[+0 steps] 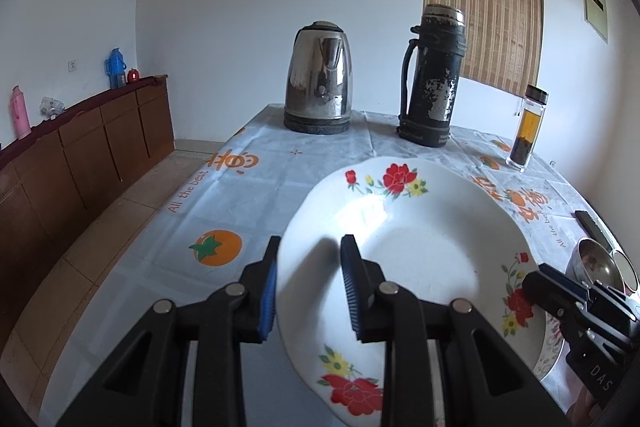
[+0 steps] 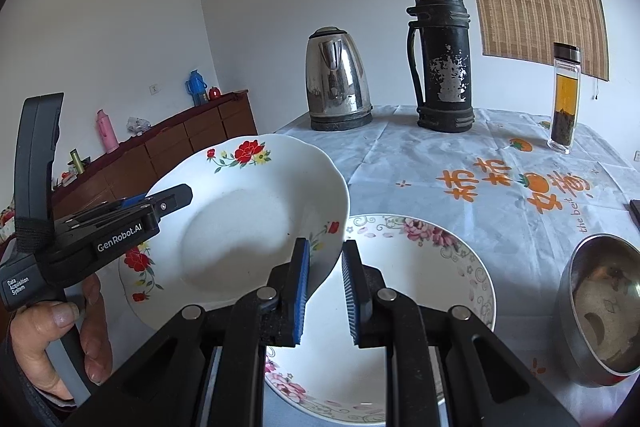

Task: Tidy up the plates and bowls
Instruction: 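Carry the red-flower plate with the left gripper over the pink-floral plate stack, then lower the red-flower plate onto the pink-floral plate with the left gripper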

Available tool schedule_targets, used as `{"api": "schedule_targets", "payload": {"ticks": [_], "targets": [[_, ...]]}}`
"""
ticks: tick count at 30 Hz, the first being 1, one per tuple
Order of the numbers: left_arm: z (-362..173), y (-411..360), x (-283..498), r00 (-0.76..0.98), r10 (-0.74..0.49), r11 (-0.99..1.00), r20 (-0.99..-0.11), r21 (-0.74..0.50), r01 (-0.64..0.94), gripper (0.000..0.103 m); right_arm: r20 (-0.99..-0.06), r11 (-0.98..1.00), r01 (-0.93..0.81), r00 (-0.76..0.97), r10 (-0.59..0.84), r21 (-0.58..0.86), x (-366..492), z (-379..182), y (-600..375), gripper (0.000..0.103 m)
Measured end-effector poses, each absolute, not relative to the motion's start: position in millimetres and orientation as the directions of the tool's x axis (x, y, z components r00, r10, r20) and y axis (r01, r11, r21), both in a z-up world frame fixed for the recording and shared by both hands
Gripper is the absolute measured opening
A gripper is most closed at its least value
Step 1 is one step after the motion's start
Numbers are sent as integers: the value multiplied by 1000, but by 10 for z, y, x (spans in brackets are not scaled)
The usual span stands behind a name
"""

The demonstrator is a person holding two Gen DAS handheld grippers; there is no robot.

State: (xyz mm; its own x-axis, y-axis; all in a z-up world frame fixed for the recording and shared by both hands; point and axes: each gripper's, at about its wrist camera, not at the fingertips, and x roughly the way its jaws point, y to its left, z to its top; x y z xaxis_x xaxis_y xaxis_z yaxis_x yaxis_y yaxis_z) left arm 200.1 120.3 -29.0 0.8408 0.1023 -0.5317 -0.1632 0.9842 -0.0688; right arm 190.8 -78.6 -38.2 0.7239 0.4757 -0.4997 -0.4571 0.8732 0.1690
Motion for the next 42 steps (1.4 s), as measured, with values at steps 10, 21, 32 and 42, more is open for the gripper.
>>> {"api": "schedule_targets", "payload": {"ticks": [10, 21, 32, 42], "targets": [[-257, 975, 2073, 845, 73, 989, -530, -68, -129, 26, -503, 896, -406, 745, 438, 180, 1985, -379, -996, 18], [-271, 781, 2103, 858, 34, 992, -513, -89, -93, 26, -500, 924, -350, 779, 378, 154, 2007, -393, -1177, 18], [-243, 593, 2175, 851, 24, 995, -524, -72, -73, 26, -494, 941, -306, 802, 337, 147, 2007, -404, -1331, 18], [-321, 470, 2275, 840, 4, 995, -542, -80, -57, 26, -507, 954, -265, 808, 298, 140, 2038, -450, -1455, 18]]}}
